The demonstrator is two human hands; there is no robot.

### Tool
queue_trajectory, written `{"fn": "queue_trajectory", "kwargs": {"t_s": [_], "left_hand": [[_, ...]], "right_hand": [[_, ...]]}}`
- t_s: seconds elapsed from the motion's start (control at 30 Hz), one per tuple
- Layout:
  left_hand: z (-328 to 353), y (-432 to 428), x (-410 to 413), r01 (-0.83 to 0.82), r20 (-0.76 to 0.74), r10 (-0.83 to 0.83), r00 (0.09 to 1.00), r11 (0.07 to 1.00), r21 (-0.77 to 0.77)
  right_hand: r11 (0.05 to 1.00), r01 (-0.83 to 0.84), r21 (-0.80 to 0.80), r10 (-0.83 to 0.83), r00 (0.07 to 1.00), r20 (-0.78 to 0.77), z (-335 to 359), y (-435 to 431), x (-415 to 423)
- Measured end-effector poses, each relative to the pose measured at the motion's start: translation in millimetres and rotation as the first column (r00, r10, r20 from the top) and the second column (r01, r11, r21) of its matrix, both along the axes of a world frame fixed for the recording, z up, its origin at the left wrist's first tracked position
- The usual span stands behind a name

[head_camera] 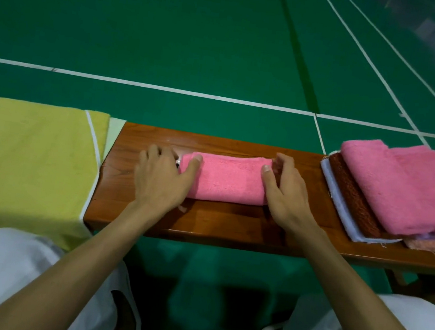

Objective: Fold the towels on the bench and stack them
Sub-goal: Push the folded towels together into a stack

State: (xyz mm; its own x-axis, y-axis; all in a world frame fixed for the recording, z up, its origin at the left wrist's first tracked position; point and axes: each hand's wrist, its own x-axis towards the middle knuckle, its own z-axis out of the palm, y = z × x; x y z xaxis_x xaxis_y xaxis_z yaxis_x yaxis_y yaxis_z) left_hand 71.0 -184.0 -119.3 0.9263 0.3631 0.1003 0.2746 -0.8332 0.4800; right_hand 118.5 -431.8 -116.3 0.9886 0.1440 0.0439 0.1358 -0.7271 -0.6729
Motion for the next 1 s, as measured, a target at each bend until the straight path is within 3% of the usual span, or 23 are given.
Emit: {"fn": "queue_trajectory", "kwargs": {"t_s": [0.07, 0.2, 0.37, 0.47, 0.57, 0.63, 0.73, 0.83, 1.0], "left_hand": [[4, 1, 0, -0.031, -0.054, 0.033, 0.998, 0.999, 0.043], [5, -8, -1, -0.031, -0.099, 0.038, 0.994, 0.997, 0.069], [6, -20, 5, 0.041, -0.027, -0.046, 0.999, 0.987, -0.153], [11, -25, 9, 0.088, 0.066, -0.064, 0.996, 0.882, -0.463], [18, -29, 18, 0.058, 0.08, 0.01, 0.997, 0.601, -0.797], [21, -32, 22, 0.079, 0.135, 0.062, 0.989, 0.55, -0.831], [29, -40, 29, 0.135, 0.237, 0.1, 0.966, 0.585, -0.8], [39, -55, 39, 0.21, 0.272, 0.05, 0.961, 0.505, -0.837], [60, -102, 64, 0.281, 0.297, -0.035, 0.954, 0.447, -0.85]], "right_hand": [[0.993, 0.119, 0.027, -0.119, 0.993, 0.021, 5, 1, -1], [0.971, 0.172, -0.164, -0.177, 0.984, -0.017, 7, 6, -3], [0.961, 0.101, -0.257, -0.118, 0.992, -0.052, 5, 22, -1], [0.993, 0.101, -0.063, -0.108, 0.987, -0.119, 10, 21, 3], [0.936, 0.135, 0.326, -0.085, 0.983, -0.162, 20, 17, 1], [0.863, 0.142, 0.485, -0.104, 0.989, -0.106, 27, 11, 1], [0.805, 0.029, 0.592, -0.039, 0.999, 0.003, 39, -3, 1], [0.817, -0.022, 0.576, -0.068, 0.989, 0.134, 50, -23, 3], [0.857, 0.086, 0.508, -0.227, 0.948, 0.222, 67, -65, 4]]}}
